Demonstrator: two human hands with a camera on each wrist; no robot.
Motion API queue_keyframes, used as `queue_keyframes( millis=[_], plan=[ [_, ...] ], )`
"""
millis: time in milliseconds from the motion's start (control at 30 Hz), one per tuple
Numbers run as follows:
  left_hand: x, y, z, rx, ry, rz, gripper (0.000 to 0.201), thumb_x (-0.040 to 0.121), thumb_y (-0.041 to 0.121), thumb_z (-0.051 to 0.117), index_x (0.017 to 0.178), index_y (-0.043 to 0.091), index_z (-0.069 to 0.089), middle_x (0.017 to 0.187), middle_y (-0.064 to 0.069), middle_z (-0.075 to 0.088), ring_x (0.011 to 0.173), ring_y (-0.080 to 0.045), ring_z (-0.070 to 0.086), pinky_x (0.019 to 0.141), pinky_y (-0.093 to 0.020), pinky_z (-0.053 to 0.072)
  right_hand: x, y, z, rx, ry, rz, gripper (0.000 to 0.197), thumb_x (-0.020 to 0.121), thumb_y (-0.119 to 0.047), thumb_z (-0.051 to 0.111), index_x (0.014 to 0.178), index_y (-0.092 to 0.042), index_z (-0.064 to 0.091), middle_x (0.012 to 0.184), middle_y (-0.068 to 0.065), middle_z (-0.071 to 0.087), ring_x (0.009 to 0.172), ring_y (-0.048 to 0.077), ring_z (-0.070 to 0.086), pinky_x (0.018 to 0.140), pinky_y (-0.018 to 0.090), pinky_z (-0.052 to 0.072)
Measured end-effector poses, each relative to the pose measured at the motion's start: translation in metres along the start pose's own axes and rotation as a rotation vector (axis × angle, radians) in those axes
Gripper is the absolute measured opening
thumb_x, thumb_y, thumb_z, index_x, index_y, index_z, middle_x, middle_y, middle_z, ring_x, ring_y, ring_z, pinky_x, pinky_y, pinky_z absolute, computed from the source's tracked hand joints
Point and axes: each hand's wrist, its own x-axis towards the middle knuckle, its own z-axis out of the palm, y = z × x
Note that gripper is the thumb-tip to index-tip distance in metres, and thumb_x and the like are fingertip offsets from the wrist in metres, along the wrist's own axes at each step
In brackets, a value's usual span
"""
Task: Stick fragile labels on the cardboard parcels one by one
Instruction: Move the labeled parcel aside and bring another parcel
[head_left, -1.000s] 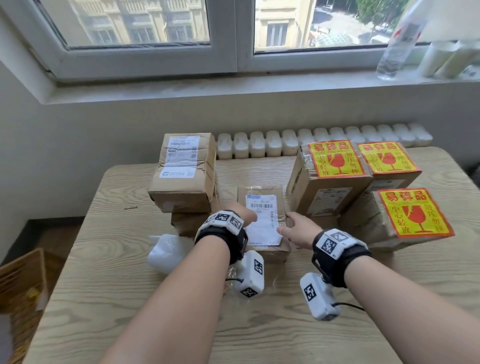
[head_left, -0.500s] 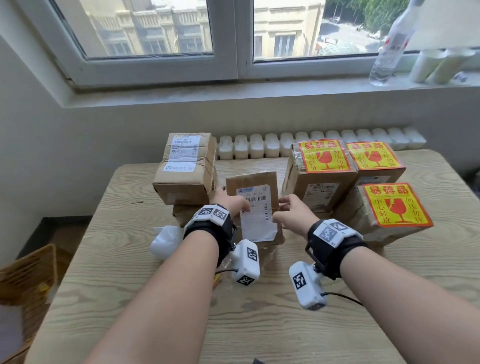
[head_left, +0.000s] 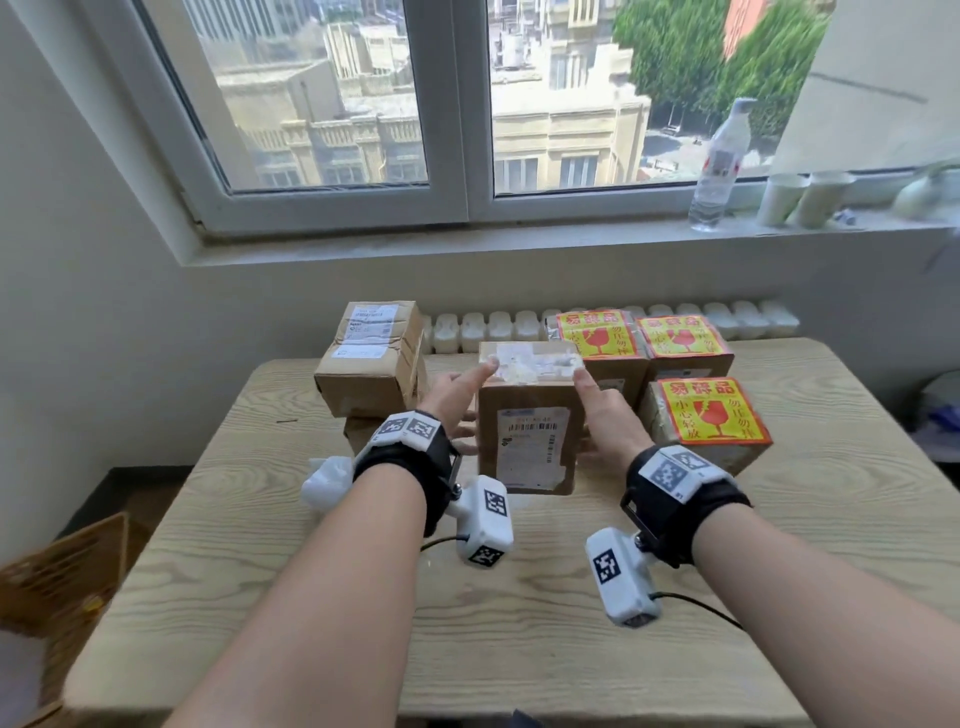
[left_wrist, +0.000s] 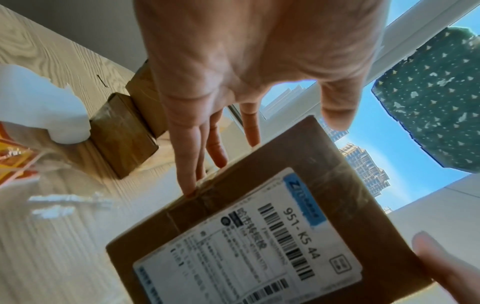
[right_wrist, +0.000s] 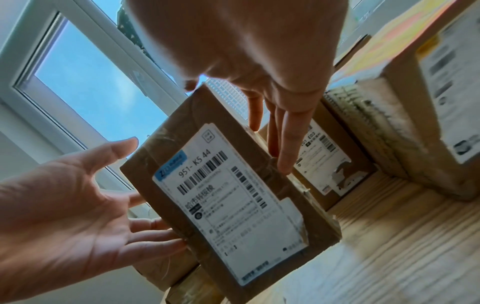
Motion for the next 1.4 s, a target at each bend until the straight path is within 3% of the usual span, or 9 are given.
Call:
queue_keyframes(
  millis=[100,200,467,600,733,867,1033,1300,1400],
  plan=[
    [-0.005,-0.006,0.022,0.008,0.0,-0.009,0.036,0.089,0.046,0.058,0.11,0.018,0.05,0.107,-0.016,0.06,0.088,-0.029,0.065,0.072,-0.04,0.059,-0.01,0.011,-0.021,0.036,0.065,0.033,0.088,0.056,-0.08,0.041,0.111,-0.013,0.055,0.099,0.01,0.068,0.09,0.03,0.067,0.081,0.052,0.057],
    [-0.005,-0.02,0.042,0.091,-0.046,-0.06,0.039,0.091,0.036,0.056,0.121,0.01,0.051,0.112,-0.016,0.058,0.092,-0.029,0.061,0.084,-0.042,0.055,-0.016,0.028,-0.04,0.028,0.098,0.07,0.067,0.053,-0.066,0.046,0.099,-0.016,0.052,0.099,0.013,0.066,0.093,0.034,0.066,0.085,0.055,0.055],
    [-0.003,-0.05,0.072,0.194,-0.097,-0.148,0.012,0.096,0.016,0.049,0.09,0.006,0.053,0.082,-0.011,0.053,0.063,-0.019,0.053,0.061,-0.026,0.044,-0.023,0.068,-0.053,-0.018,0.075,0.174,0.048,0.06,-0.053,0.048,0.094,-0.019,0.048,0.104,0.01,0.062,0.094,0.029,0.065,0.088,0.052,0.054],
    [0.001,-0.057,0.074,0.21,-0.073,-0.183,0.016,0.097,0.014,0.048,0.083,0.006,0.05,0.075,-0.011,0.053,0.061,-0.019,0.053,0.06,-0.025,0.045,-0.016,0.084,-0.049,-0.037,0.047,0.17,0.047,0.059,-0.053,0.048,0.092,-0.02,0.049,0.102,0.009,0.063,0.094,0.027,0.066,0.087,0.051,0.055],
    [0.002,-0.06,0.076,0.232,-0.042,-0.214,0.02,0.098,0.013,0.048,0.079,0.006,0.048,0.073,-0.01,0.051,0.06,-0.018,0.051,0.058,-0.025,0.044,-0.023,0.079,-0.047,-0.094,0.051,0.161,0.033,0.08,-0.039,0.05,0.102,-0.014,0.051,0.1,0.007,0.062,0.092,0.026,0.066,0.088,0.05,0.055],
    [0.002,-0.06,0.078,0.277,-0.019,-0.215,0.022,0.097,0.01,0.048,0.075,0.005,0.048,0.075,-0.012,0.051,0.061,-0.02,0.052,0.059,-0.026,0.046,-0.026,0.075,-0.049,-0.202,0.056,0.153,0.029,0.087,-0.037,0.051,0.106,-0.014,0.051,0.093,0.0,0.057,0.094,0.023,0.063,0.091,0.047,0.053],
    [-0.003,-0.053,0.072,0.29,-0.034,-0.217,0.022,0.096,0.006,0.046,0.075,0.004,0.049,0.07,-0.008,0.047,0.057,-0.017,0.043,0.053,-0.024,0.038,-0.027,0.063,-0.049,-0.378,0.115,0.045,0.025,0.092,-0.033,0.053,0.11,-0.016,0.05,0.102,0.002,0.056,0.092,0.019,0.053,0.077,0.03,0.039],
    [-0.006,-0.038,0.037,0.246,-0.079,-0.207,0.025,0.102,0.008,0.035,0.078,0.009,0.041,0.072,-0.004,0.04,0.057,-0.014,0.034,0.053,-0.022,0.027,-0.028,0.022,-0.026,-0.376,0.274,-0.261,0.021,0.089,-0.019,0.054,0.109,-0.017,0.059,0.109,0.003,0.061,0.097,0.02,0.058,0.087,0.036,0.05],
    [-0.003,-0.037,0.008,0.201,-0.056,-0.182,0.03,0.103,0.007,0.032,0.075,0.008,0.042,0.074,-0.007,0.043,0.059,-0.015,0.038,0.055,-0.023,0.029,-0.028,0.004,-0.004,-0.38,0.243,-0.324,0.018,0.091,-0.016,0.053,0.107,-0.018,0.062,0.103,-0.001,0.062,0.095,0.017,0.058,0.08,0.03,0.046]
  ],
)
